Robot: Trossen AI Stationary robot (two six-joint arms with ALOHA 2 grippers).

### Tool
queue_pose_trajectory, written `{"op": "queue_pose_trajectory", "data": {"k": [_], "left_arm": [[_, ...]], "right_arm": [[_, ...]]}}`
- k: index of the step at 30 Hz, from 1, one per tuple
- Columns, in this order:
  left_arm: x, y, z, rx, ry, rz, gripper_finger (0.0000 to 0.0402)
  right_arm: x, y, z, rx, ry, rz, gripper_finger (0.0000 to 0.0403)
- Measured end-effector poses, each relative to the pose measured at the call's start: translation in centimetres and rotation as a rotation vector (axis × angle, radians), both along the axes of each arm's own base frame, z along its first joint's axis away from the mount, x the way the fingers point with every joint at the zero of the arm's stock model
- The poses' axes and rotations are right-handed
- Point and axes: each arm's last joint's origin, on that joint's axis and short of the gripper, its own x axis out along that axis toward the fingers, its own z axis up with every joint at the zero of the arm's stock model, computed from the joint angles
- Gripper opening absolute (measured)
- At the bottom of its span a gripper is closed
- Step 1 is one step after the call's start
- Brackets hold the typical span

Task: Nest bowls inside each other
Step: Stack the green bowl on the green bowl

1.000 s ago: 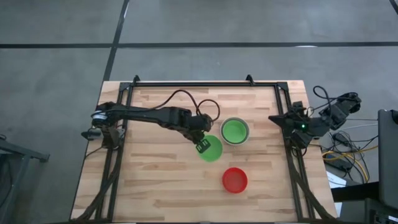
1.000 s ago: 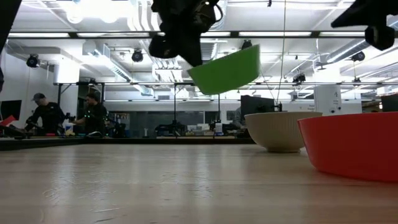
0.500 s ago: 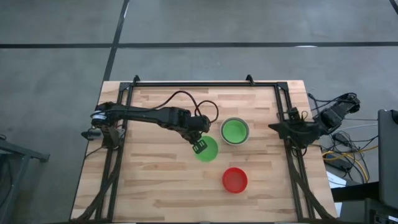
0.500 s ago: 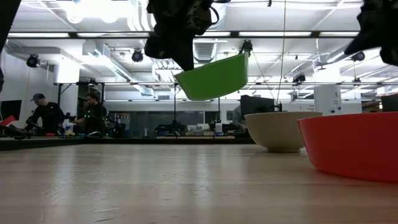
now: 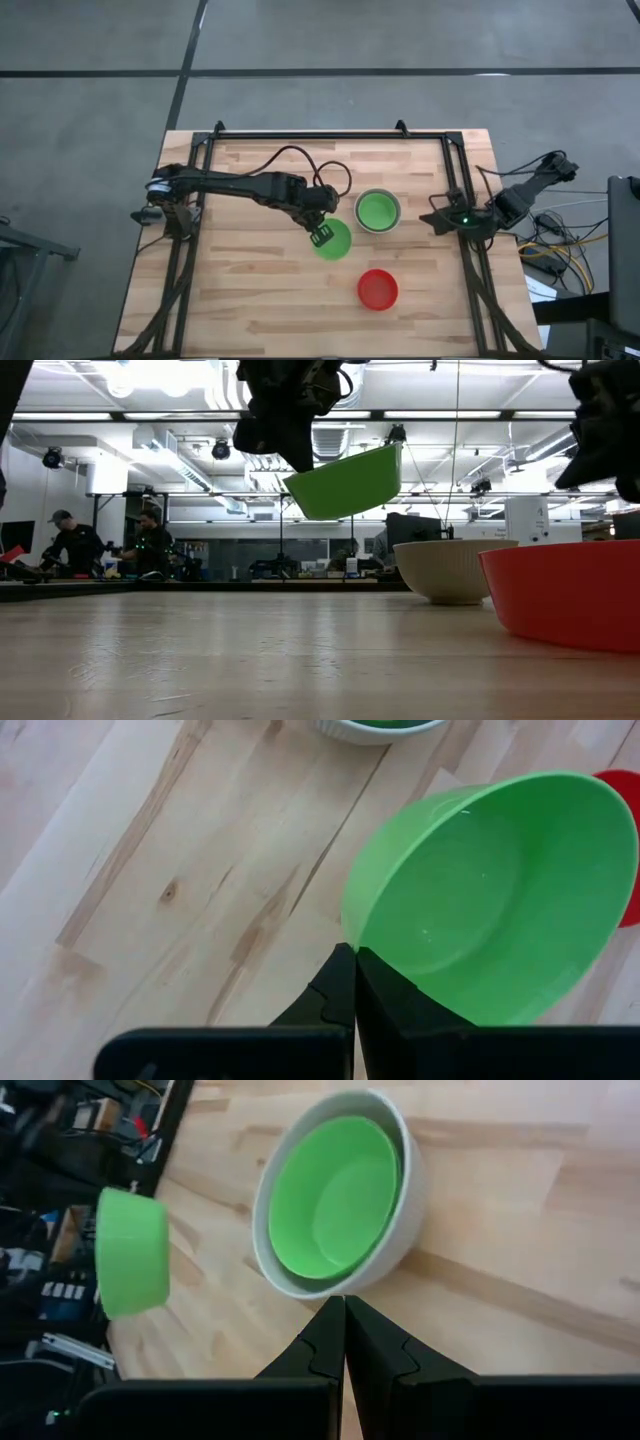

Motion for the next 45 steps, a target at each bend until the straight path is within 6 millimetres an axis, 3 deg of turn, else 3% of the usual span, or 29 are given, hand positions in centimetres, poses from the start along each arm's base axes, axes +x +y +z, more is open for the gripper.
{"op": "queue_pose_trajectory", "data": {"k": [6, 16, 22, 39, 45], "left_arm": [[0.0, 0.0, 0.0, -0.009, -0.004, -0.005, 0.0000], [0.0, -0.4, 0.0, -0.022, -0.006, -0.020, 0.0000], [0.1, -0.4, 0.0, -0.022, -0.007, -0.021, 0.0000], [0.1, -0.4, 0.1, -0.026, -0.012, -0.024, 0.0000], [0.1, -0.4, 0.1, -0.025, -0.012, -0.025, 0.0000]], "right_arm": [[0.5, 0.4, -2.8, 0.025, 0.001, 0.001, 0.0008], [0.7, 0.2, -4.7, 0.010, -0.074, -0.133, 0.0008], [1.3, 0.5, -5.8, -0.037, -0.151, -0.105, 0.0008], [2.0, -0.4, -4.4, -0.394, -0.070, -0.017, 0.0008], [2.2, -0.5, -4.2, -0.595, 0.000, 0.098, 0.0008]]}}
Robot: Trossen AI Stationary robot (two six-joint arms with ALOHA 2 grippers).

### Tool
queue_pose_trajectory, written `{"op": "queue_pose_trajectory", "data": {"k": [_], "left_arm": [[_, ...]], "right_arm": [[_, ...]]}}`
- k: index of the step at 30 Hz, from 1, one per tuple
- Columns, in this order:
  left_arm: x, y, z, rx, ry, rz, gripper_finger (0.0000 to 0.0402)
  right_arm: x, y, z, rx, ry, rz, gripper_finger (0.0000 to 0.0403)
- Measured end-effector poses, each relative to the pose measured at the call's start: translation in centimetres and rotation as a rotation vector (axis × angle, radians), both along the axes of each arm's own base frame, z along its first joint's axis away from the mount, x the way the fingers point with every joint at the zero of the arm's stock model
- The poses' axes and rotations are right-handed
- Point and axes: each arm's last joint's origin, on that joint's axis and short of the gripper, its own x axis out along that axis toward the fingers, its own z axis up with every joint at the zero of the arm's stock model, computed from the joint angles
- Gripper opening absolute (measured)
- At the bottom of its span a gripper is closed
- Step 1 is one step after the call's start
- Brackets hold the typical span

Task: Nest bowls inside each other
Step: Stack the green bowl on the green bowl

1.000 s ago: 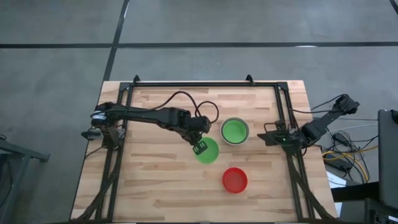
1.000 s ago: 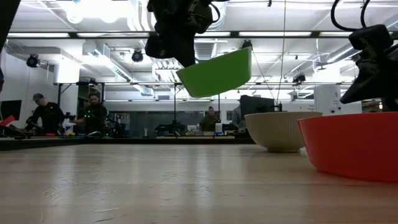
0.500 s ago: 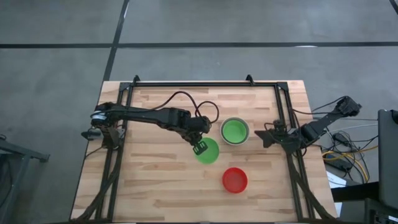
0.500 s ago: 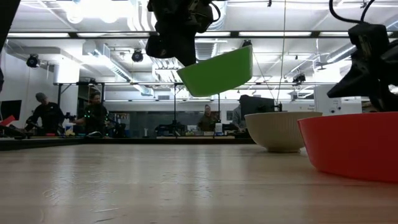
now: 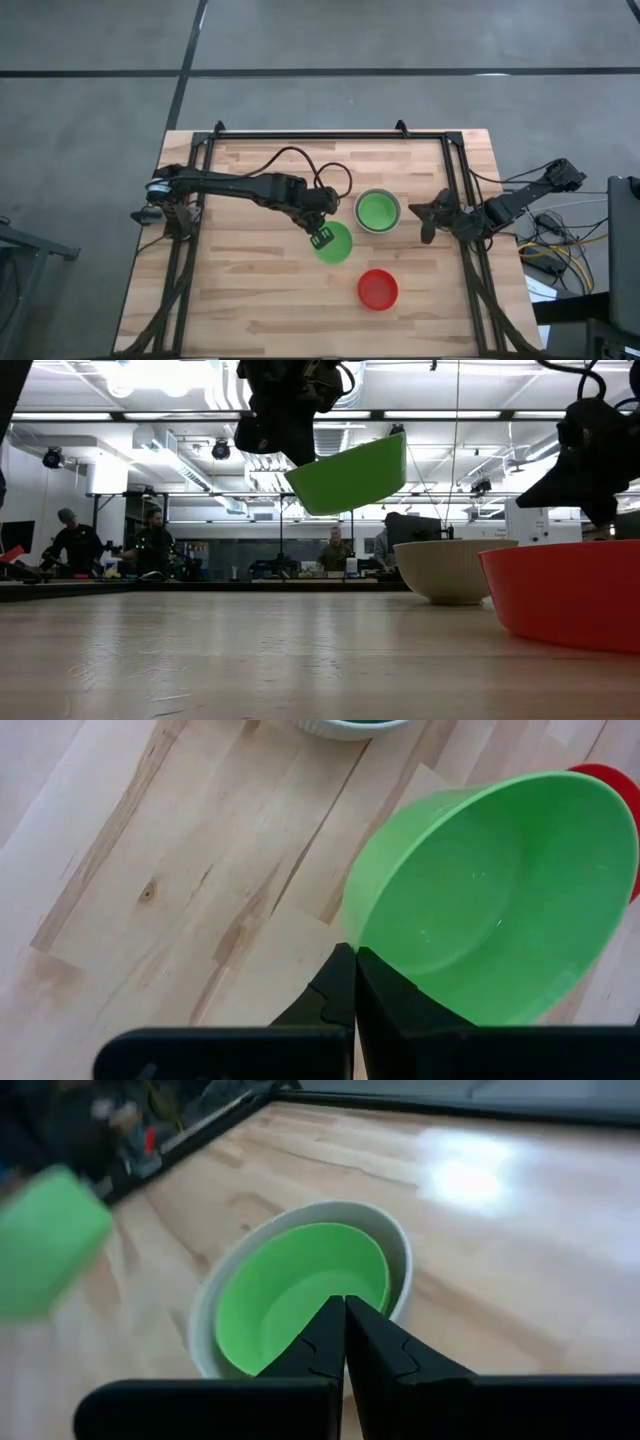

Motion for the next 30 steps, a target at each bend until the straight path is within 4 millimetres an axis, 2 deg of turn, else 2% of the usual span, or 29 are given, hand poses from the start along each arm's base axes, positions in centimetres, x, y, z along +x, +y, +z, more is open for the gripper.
{"op": "queue_pose_trajectory", "data": {"k": [5, 14, 21, 26, 30], "left_arm": [[0.0, 0.0, 0.0, 0.000, 0.000, 0.000, 0.0000], [-0.1, 0.0, -0.3, 0.002, 0.011, -0.003, 0.0000], [-0.1, 0.0, -0.3, 0.002, 0.011, -0.003, 0.0000], [-0.1, 0.1, -0.3, 0.001, 0.011, -0.001, 0.0000], [-0.1, 0.1, -0.3, -0.003, 0.010, -0.003, 0.0000]], "right_arm": [[0.0, 0.0, 0.1, -0.155, 0.068, 0.055, 0.0008], [-0.1, -0.5, 0.8, -0.282, -0.007, -0.176, 0.0008], [0.2, 0.0, -0.6, -0.170, 0.051, 0.008, 0.0008], [0.0, -0.1, -2.3, -0.055, 0.033, -0.043, 0.0008], [0.4, -0.1, -2.1, -0.056, 0.017, -0.051, 0.0008]]}}
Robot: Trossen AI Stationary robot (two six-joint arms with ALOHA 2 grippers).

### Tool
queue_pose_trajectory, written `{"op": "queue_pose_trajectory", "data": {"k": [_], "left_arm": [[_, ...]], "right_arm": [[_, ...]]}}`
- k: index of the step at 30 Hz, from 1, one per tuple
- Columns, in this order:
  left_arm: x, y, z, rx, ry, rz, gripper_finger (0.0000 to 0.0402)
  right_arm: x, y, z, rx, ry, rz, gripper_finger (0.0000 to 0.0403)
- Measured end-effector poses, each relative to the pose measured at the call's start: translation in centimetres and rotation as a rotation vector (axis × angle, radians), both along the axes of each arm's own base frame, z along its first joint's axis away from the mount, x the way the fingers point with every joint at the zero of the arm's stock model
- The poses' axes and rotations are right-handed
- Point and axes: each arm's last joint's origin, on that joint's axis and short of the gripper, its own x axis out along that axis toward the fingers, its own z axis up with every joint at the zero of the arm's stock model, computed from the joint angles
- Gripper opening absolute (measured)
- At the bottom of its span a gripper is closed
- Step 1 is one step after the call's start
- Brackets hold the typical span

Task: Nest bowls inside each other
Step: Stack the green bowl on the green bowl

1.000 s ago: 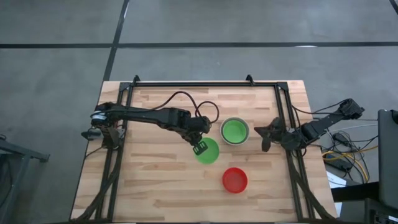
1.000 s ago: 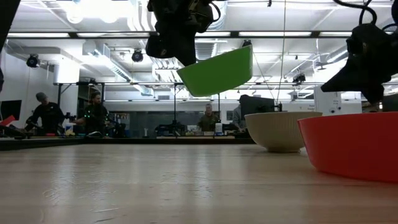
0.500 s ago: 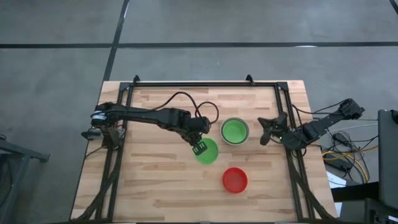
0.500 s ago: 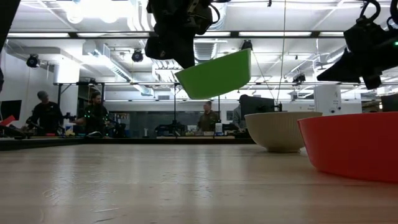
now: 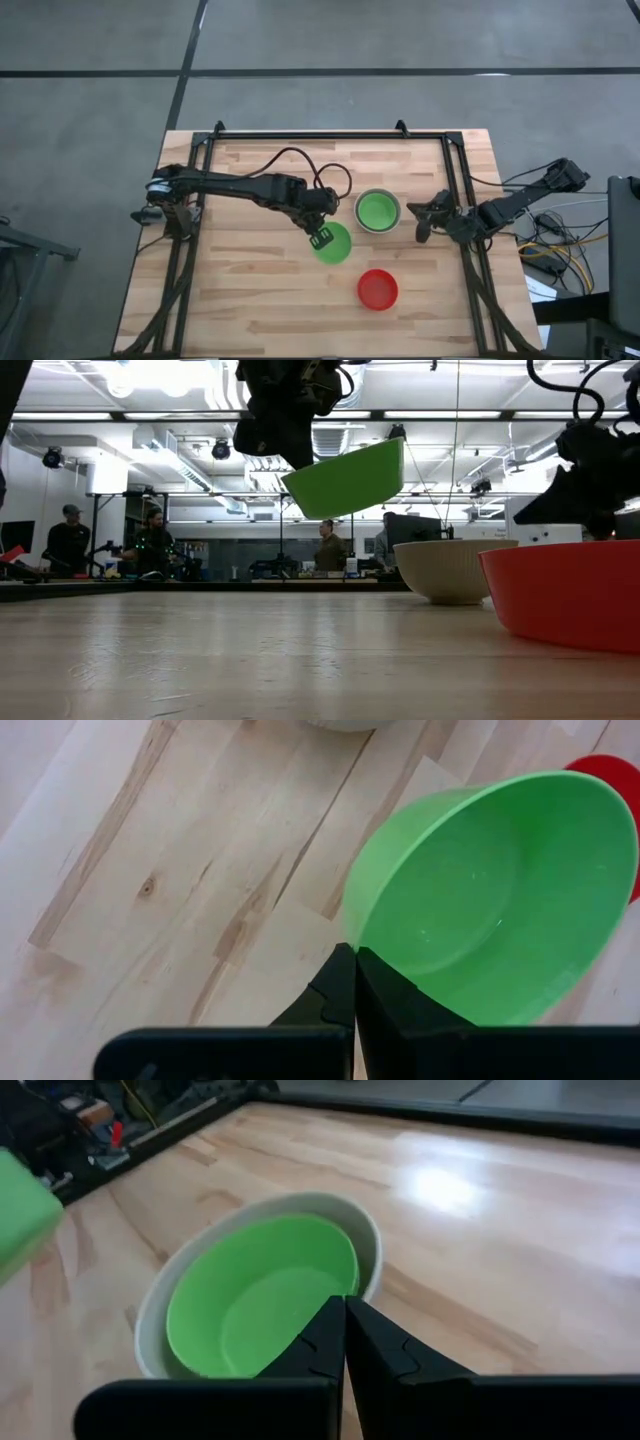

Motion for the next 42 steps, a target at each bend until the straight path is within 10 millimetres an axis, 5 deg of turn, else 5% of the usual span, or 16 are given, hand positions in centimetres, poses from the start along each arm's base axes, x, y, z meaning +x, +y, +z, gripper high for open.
{"op": "queue_pose_trajectory", "data": {"k": [9, 33, 42], "left_arm": [[0.1, 0.0, 0.0, -0.012, -0.008, -0.004, 0.0000], [0.1, 0.0, 0.0, -0.011, -0.010, -0.015, 0.0000], [0.1, 0.0, 0.0, -0.012, -0.010, -0.017, 0.0000]], "right_arm": [[1.0, -0.8, 1.0, -0.029, -0.042, 0.001, 0.0008], [2.0, -3.5, -0.8, 0.363, 0.056, -0.005, 0.0008], [3.0, -3.6, -0.2, 0.326, 0.072, 0.007, 0.0008]]}}
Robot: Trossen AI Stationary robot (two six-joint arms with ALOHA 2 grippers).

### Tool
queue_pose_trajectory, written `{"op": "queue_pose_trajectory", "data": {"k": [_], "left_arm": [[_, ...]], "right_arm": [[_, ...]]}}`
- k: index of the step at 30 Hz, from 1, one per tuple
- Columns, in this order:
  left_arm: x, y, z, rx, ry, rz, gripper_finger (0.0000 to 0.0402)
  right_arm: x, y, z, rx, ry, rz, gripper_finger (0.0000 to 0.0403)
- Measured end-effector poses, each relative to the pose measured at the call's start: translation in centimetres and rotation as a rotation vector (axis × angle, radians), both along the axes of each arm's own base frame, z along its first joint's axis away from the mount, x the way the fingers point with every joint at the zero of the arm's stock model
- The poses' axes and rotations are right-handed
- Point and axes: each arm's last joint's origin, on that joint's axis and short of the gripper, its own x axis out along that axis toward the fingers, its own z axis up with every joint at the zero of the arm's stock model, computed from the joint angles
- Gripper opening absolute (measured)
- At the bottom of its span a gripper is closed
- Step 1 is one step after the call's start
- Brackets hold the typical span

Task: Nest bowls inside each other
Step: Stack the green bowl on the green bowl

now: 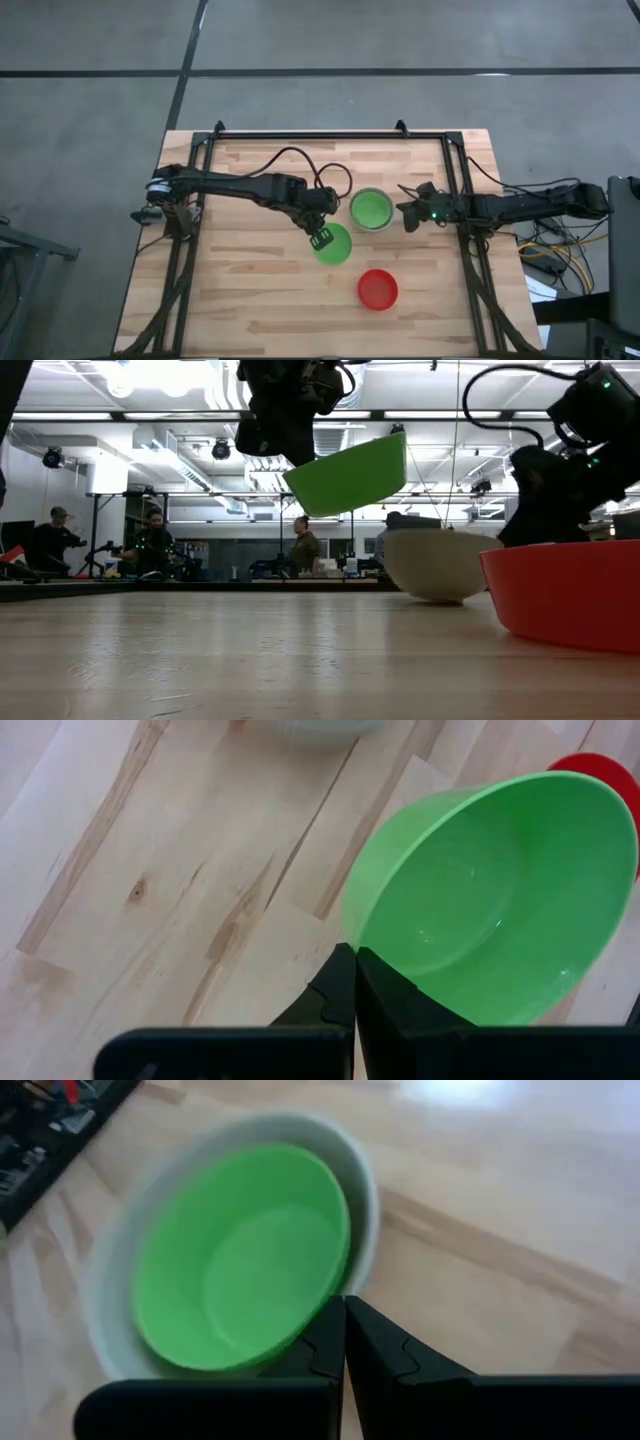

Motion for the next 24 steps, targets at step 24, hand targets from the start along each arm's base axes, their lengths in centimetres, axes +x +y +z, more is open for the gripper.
{"op": "queue_pose_trajectory", "data": {"k": [24], "left_arm": [[0.0, -0.1, 0.0, -0.005, 0.002, -0.009, 0.0001]], "right_arm": [[2.2, -0.9, -0.7, 0.056, 0.144, -0.072, 0.0008]]}}
